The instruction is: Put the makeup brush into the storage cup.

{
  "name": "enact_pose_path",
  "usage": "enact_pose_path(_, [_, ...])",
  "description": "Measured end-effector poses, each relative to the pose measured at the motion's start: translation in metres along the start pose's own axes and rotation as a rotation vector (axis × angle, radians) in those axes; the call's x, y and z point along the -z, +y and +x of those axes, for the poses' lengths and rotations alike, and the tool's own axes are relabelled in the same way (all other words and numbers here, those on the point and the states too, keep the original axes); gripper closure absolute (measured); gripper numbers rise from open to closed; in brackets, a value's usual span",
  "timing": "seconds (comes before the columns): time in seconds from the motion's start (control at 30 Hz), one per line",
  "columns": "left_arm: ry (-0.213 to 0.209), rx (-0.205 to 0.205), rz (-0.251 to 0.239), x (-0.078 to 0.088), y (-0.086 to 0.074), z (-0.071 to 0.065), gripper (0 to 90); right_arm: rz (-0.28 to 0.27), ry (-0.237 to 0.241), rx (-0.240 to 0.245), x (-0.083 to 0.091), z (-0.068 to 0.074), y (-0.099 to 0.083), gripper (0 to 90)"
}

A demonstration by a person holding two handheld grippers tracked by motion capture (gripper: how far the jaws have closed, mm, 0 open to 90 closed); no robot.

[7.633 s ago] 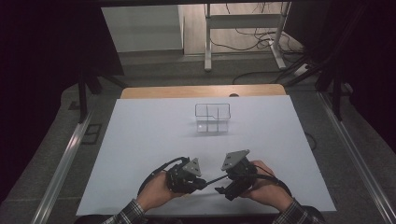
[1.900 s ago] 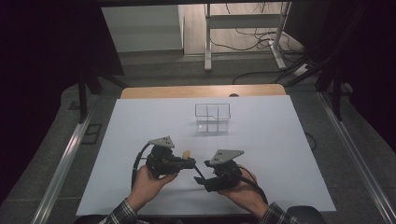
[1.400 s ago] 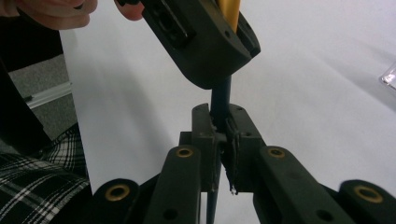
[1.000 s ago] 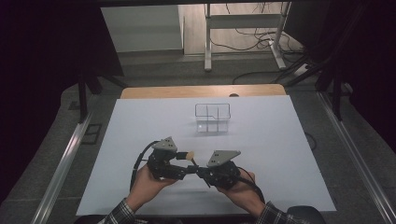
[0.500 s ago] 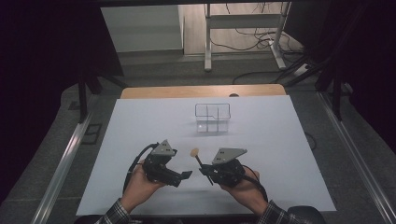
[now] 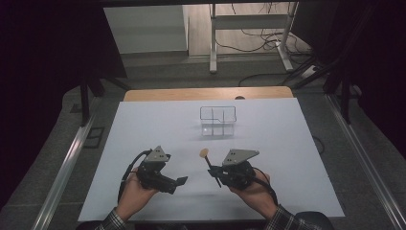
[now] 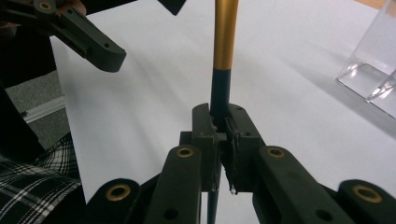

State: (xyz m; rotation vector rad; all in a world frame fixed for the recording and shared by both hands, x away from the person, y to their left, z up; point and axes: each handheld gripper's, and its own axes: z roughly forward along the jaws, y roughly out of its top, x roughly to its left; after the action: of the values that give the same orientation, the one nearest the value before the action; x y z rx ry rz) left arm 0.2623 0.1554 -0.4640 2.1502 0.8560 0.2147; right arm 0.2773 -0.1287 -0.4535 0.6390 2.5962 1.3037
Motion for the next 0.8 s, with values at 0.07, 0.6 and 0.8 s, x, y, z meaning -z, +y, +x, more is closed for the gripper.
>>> enact_pose_path(0.07, [0.006,0.006,0.001,0.001,-0.003,0.002,0.4,-0.001,-0.002,-0.002,0.001,-0.001,0.000,84.0])
enact_pose_path(0.6, [0.084,0.034,0.019,0.023,-0.032,0.012,0.1,-0.007,-0.036,-0.056,0.009,-0.020,-0.001,83.9])
enact_pose_path(0.8, [0.112,0.031,0.040,0.028,-0.039,0.015,0.2,-0.012,-0.043,-0.051,0.012,-0.023,-0.001,83.9])
